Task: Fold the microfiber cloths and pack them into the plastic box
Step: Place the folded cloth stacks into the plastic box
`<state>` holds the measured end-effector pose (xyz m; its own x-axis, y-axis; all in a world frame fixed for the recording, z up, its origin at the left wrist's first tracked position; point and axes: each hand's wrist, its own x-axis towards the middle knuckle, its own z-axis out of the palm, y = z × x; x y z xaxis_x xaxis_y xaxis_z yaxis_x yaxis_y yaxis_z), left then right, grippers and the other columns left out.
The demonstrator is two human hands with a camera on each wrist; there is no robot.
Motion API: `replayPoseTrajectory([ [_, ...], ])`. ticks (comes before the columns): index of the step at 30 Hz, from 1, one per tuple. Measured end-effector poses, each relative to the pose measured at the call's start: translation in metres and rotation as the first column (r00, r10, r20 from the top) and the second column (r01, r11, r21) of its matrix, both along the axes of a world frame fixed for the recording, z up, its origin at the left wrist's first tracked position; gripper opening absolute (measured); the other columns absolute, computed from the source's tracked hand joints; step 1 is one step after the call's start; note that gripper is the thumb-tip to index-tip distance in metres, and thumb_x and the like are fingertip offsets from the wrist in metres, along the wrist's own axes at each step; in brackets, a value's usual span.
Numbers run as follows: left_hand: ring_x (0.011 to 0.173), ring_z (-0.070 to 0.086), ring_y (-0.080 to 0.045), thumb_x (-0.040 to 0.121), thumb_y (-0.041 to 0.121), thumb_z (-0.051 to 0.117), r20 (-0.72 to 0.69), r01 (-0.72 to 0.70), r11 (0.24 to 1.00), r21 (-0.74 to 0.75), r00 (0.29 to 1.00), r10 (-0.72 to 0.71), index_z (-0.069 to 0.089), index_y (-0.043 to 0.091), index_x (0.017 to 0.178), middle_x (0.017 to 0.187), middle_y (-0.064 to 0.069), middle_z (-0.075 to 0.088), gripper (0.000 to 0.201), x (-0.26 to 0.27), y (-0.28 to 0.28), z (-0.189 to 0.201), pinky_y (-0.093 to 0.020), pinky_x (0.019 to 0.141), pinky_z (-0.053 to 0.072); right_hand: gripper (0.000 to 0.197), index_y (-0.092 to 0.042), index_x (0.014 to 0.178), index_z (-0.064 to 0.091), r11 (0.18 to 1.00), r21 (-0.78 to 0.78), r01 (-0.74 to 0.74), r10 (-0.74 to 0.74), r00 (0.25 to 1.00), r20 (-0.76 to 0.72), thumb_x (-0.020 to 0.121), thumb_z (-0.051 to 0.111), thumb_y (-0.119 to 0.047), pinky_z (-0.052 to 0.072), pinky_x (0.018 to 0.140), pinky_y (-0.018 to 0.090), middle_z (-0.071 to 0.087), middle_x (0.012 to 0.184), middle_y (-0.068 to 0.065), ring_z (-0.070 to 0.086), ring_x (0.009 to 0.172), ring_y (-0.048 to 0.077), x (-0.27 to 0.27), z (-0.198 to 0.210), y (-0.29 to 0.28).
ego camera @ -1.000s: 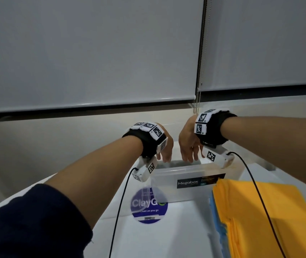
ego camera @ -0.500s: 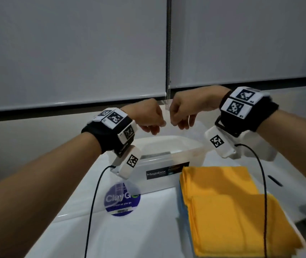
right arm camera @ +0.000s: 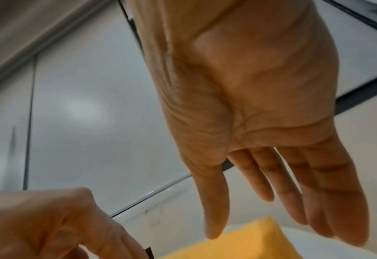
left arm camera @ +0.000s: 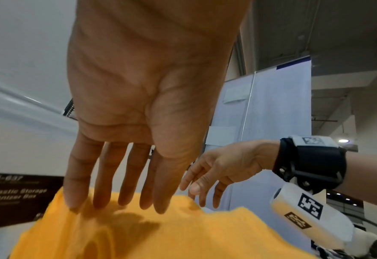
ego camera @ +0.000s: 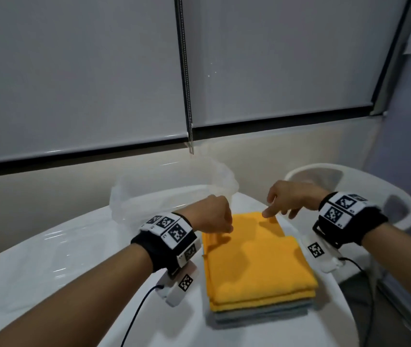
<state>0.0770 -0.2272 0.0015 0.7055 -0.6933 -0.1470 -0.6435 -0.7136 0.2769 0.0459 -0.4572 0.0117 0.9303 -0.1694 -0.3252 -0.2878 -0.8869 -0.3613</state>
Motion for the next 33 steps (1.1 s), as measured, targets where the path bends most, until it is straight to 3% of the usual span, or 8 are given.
replayPoseTrajectory([
  [4, 0.116, 0.06, -0.021, 0.095, 0.032, 0.064, -0.034, 0.025, 0.99, 0.141, 0.999, -0.021, 0.068, 0.023, 0.128, 0.129, -0.002, 0.065, 0.035, -0.003, -0.009, -0.021, -0.027, 0.087, 0.046, 0.057, 0.003, 0.107, 0.062, 0.979, 0.155, 0.133, -0.117, 0.987, -0.109, 0.077, 0.084, -0.04, 0.063, 0.074, 0.043, 0.071, 0.101, 0.021, 0.069, 0.08, 0.029, -0.009, -0.02, -0.008],
  [9, 0.123, 0.055, -0.025, 0.098, 0.032, 0.059, -0.012, 0.024, 0.974, 0.223, 1.0, -0.021, 0.06, 0.028, 0.136, 0.141, -0.002, 0.055, 0.039, -0.001, -0.013, -0.034, -0.03, 0.094, 0.043, 0.039, 0.0, 0.092, 0.067, 0.957, 0.206, 0.205, -0.169, 0.97, -0.176, 0.079, 0.084, -0.033, 0.06, 0.065, 0.034, 0.066, 0.081, 0.011, 0.062, 0.069, 0.023, -0.014, -0.04, -0.008],
  [17, 0.118, 0.057, -0.023, 0.093, 0.037, 0.065, -0.03, 0.009, 0.981, 0.194, 1.0, -0.003, 0.061, 0.025, 0.136, 0.136, -0.002, 0.059, 0.045, -0.002, -0.013, -0.023, -0.029, 0.093, 0.045, 0.022, -0.007, 0.078, 0.06, 0.854, 0.508, 0.113, -0.137, 0.991, 0.009, 0.084, 0.078, -0.016, 0.06, 0.075, 0.038, 0.062, 0.082, 0.012, 0.062, 0.076, 0.026, -0.014, -0.011, 0.002],
  [23, 0.098, 0.067, -0.016, 0.089, 0.033, 0.073, 0.013, -0.077, 0.992, -0.102, 0.997, 0.079, 0.07, 0.019, 0.121, 0.118, 0.0, 0.07, 0.035, -0.006, 0.015, 0.041, -0.029, 0.085, 0.054, 0.018, -0.004, 0.101, 0.053, 0.686, 0.72, -0.106, -0.034, 0.984, 0.177, 0.091, 0.068, -0.007, 0.061, 0.073, 0.042, 0.057, 0.098, 0.019, 0.069, 0.085, 0.032, -0.013, 0.065, 0.023],
  [26, 0.087, 0.072, -0.015, 0.086, 0.033, 0.077, -0.081, -0.24, 0.901, -0.362, 0.971, 0.226, 0.066, 0.015, 0.116, 0.109, 0.0, 0.07, 0.037, 0.005, 0.05, 0.08, -0.036, 0.083, 0.061, 0.028, -0.005, 0.115, 0.056, 0.647, 0.725, -0.237, 0.047, 0.961, 0.272, 0.09, 0.067, -0.008, 0.06, 0.073, 0.041, 0.058, 0.106, 0.02, 0.067, 0.094, 0.034, -0.004, 0.109, 0.036],
  [28, 0.096, 0.069, -0.016, 0.082, 0.04, 0.08, -0.173, -0.305, 0.823, -0.48, 0.952, 0.253, 0.06, 0.017, 0.123, 0.113, 0.0, 0.068, 0.051, 0.014, 0.075, 0.099, -0.038, 0.087, 0.06, 0.029, -0.005, 0.119, 0.055, 0.626, 0.716, -0.308, 0.095, 0.942, 0.322, 0.092, 0.064, -0.005, 0.06, 0.07, 0.039, 0.06, 0.107, 0.021, 0.068, 0.093, 0.033, 0.005, 0.131, 0.053],
  [30, 0.109, 0.066, -0.017, 0.083, 0.043, 0.078, -0.298, -0.304, 0.774, -0.555, 0.942, 0.156, 0.051, 0.021, 0.135, 0.124, -0.001, 0.064, 0.063, 0.022, 0.095, 0.111, -0.04, 0.094, 0.057, 0.031, 0.001, 0.124, 0.054, 0.601, 0.712, -0.361, 0.126, 0.924, 0.362, 0.093, 0.058, -0.002, 0.06, 0.069, 0.038, 0.06, 0.109, 0.022, 0.069, 0.091, 0.031, 0.017, 0.145, 0.071],
  [33, 0.112, 0.067, -0.019, 0.09, 0.044, 0.069, -0.457, -0.355, 0.711, -0.607, 0.888, 0.053, 0.045, 0.022, 0.141, 0.128, -0.001, 0.065, 0.061, 0.035, 0.118, 0.116, -0.043, 0.096, 0.056, 0.04, 0.013, 0.129, 0.047, 0.567, 0.736, -0.37, 0.125, 0.922, 0.367, 0.091, 0.055, 0.001, 0.059, 0.069, 0.038, 0.058, 0.113, 0.023, 0.068, 0.09, 0.03, 0.042, 0.154, 0.095],
])
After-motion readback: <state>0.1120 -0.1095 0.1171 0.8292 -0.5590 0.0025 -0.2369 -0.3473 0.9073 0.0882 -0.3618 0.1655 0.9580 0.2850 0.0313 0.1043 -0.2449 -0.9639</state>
